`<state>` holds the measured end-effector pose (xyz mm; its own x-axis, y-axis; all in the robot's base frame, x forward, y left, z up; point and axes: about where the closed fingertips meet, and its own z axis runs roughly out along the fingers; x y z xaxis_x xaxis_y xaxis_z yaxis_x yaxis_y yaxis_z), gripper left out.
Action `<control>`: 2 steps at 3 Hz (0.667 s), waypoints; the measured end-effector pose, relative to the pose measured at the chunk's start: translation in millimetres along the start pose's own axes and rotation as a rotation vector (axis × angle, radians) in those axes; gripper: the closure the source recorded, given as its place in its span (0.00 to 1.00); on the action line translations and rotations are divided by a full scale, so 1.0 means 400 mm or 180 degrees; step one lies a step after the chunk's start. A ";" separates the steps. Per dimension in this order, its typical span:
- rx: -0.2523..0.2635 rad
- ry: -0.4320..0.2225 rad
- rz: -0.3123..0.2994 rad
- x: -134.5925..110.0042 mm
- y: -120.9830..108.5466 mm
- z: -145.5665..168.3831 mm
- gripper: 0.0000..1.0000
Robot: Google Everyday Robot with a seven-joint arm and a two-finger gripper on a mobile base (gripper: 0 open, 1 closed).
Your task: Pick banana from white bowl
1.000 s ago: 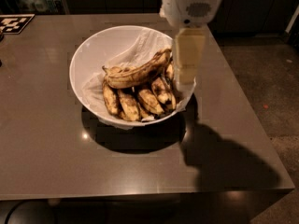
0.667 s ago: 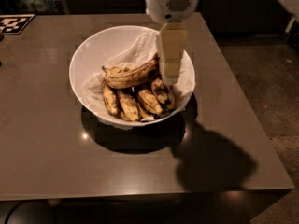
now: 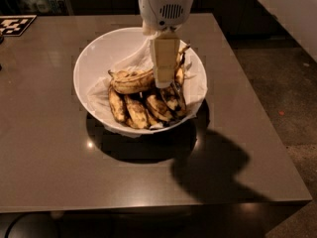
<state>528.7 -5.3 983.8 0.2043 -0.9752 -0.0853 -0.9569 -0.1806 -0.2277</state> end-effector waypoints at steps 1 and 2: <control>-0.0060 -0.0047 -0.0033 -0.018 0.004 0.014 0.30; -0.0120 -0.0090 -0.0052 -0.030 0.012 0.026 0.35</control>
Offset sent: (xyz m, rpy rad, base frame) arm -0.0291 -0.0027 -0.0201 -0.0474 0.1476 0.0327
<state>523.8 6.8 973.8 0.2252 -0.9682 -0.1093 -0.9603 -0.2017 -0.1927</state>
